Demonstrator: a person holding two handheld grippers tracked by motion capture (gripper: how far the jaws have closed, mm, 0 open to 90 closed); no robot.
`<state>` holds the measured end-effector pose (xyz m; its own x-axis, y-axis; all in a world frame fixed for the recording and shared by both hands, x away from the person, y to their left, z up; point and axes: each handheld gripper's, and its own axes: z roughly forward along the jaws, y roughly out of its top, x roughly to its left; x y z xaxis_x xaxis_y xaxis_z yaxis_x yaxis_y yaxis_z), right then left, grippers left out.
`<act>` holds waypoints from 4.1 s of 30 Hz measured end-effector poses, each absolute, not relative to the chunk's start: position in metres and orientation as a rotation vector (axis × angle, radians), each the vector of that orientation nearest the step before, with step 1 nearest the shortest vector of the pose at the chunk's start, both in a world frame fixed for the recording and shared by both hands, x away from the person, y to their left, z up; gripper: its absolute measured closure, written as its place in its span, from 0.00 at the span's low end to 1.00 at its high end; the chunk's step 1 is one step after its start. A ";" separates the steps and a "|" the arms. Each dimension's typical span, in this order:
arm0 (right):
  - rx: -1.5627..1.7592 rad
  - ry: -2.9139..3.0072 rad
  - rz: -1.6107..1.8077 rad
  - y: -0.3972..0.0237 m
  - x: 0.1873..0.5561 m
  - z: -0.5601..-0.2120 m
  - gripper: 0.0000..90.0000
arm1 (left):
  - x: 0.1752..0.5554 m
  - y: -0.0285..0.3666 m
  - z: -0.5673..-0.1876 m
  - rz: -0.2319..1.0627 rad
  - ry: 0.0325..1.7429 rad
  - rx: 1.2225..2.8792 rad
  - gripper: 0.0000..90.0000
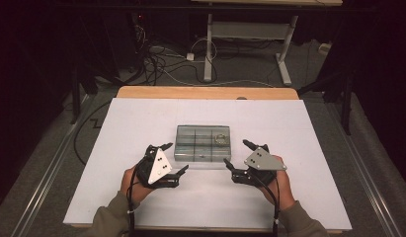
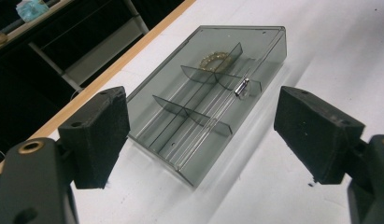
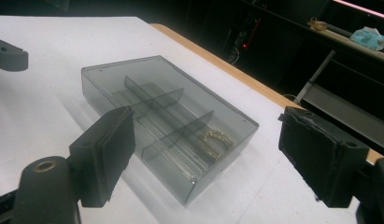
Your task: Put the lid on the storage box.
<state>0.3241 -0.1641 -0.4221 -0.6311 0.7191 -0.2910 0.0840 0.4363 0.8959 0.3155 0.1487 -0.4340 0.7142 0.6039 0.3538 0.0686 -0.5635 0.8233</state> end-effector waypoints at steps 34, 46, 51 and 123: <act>0.633 2.009 1.166 -0.198 0.292 -0.431 0.20 | 0.284 0.172 -0.451 0.822 0.526 2.035 0.19; 0.649 1.995 1.148 -0.214 0.283 -0.437 0.20 | 0.277 0.186 -0.463 0.821 0.550 2.023 0.19; 0.663 1.974 1.136 -0.223 0.280 -0.441 0.20 | 0.274 0.194 -0.466 0.833 0.554 2.064 0.18; 0.822 1.944 1.076 -0.264 0.272 -0.472 0.22 | 0.271 0.228 -0.485 0.775 0.688 2.124 0.18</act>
